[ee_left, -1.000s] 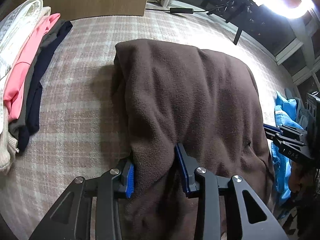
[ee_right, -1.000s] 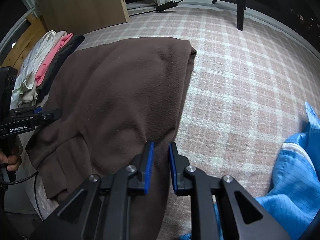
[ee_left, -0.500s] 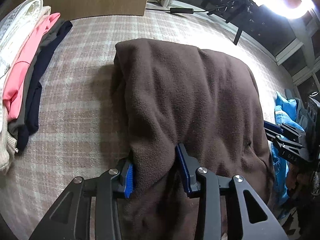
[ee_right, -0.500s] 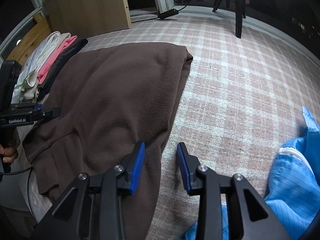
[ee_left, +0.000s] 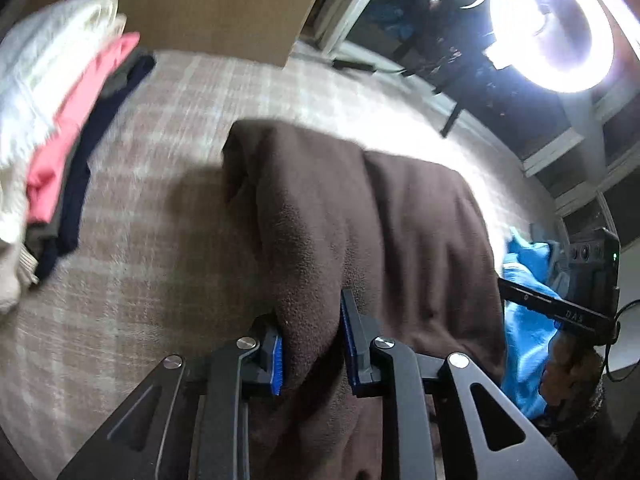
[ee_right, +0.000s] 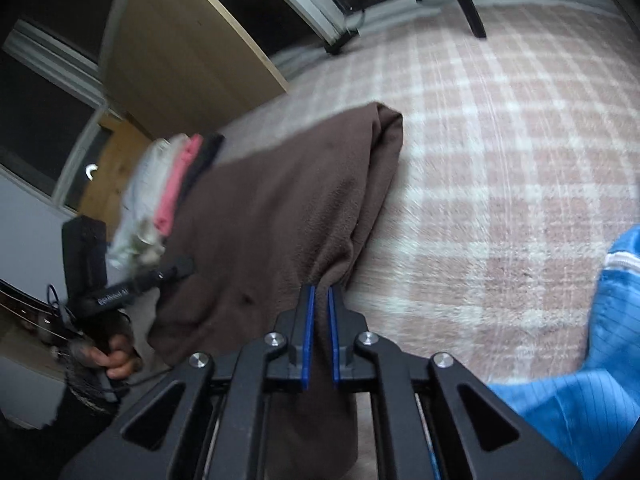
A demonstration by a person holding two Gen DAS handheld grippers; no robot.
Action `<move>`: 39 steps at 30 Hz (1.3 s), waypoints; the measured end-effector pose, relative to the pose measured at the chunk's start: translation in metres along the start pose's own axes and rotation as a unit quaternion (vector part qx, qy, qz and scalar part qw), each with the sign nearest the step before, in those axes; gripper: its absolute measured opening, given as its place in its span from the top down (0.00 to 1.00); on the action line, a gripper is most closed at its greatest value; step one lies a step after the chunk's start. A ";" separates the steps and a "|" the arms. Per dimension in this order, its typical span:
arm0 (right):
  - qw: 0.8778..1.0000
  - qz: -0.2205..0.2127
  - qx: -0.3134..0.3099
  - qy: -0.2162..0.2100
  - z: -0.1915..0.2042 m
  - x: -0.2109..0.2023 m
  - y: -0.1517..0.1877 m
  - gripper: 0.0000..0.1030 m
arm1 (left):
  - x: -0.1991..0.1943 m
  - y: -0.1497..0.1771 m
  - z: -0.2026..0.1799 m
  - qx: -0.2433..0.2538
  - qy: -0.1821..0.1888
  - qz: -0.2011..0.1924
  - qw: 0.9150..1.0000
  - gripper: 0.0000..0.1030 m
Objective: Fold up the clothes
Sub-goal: 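Lift the folded brown garment with both tools and carry it toward the clothes stack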
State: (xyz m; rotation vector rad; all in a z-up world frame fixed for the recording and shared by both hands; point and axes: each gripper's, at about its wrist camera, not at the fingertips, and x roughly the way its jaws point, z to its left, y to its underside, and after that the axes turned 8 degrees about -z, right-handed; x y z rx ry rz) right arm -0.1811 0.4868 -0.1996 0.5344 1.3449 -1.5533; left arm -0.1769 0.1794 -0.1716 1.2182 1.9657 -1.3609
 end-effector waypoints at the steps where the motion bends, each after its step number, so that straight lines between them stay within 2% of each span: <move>1: 1.000 -0.001 0.000 0.000 0.000 0.000 0.000 0.95 | -0.007 0.000 -0.005 0.007 0.002 -0.003 1.000 0.80; 7: 1.000 -0.006 0.002 -0.002 -0.001 0.000 -0.002 0.95 | -0.038 0.011 -0.021 0.042 0.011 -0.013 0.999 0.80; 11: 1.000 -0.009 0.003 -0.003 -0.002 0.000 -0.002 0.91 | -0.010 0.017 -0.004 0.045 -0.002 0.027 0.999 0.80; 14: 1.000 -0.012 0.004 -0.004 -0.002 0.000 -0.003 0.78 | 0.001 0.019 0.012 0.038 0.000 0.037 0.999 0.79; 15: 1.000 -0.013 0.004 -0.004 -0.002 0.000 -0.003 0.59 | 0.003 0.020 0.016 0.035 0.003 0.039 0.999 0.79; 16: 1.000 -0.013 0.005 -0.005 -0.002 0.000 -0.004 0.50 | 0.004 0.020 0.017 0.039 0.004 0.041 0.998 0.79; 17: 1.000 -0.014 0.005 -0.005 -0.003 0.000 -0.004 0.46 | 0.004 0.021 0.017 0.047 0.002 0.043 0.998 0.79; 20: 1.000 -0.017 0.006 -0.006 -0.003 0.001 -0.005 0.44 | 0.008 0.021 0.017 0.062 0.001 0.052 0.997 0.78; 23: 1.000 -0.020 0.005 -0.010 -0.003 0.001 -0.005 0.44 | 0.012 0.020 0.021 0.056 0.007 0.058 0.997 0.77; 27: 0.998 -0.035 -0.021 -0.051 0.001 0.007 -0.003 0.42 | 0.018 0.022 0.026 0.048 0.015 0.057 0.997 0.76; 29: 0.996 -0.042 -0.034 -0.072 0.004 0.010 -0.002 0.43 | 0.019 0.023 0.027 0.044 0.019 0.054 0.997 0.75; 30: 0.995 -0.044 -0.038 -0.082 0.005 0.011 -0.001 0.49 | 0.020 0.024 0.028 0.040 0.022 0.052 0.998 0.75; 31: 0.994 -0.041 -0.038 -0.091 0.005 0.009 -0.001 0.62 | 0.020 0.024 0.029 0.034 0.023 0.050 0.998 0.76; 34: 0.992 -0.036 -0.034 -0.116 0.008 0.003 0.000 0.77 | 0.014 0.026 0.028 0.019 0.020 0.036 0.999 0.78; 39: 0.985 -0.067 -0.013 -0.156 0.024 -0.040 0.002 0.83 | -0.012 0.025 0.019 0.002 0.032 0.008 0.999 0.80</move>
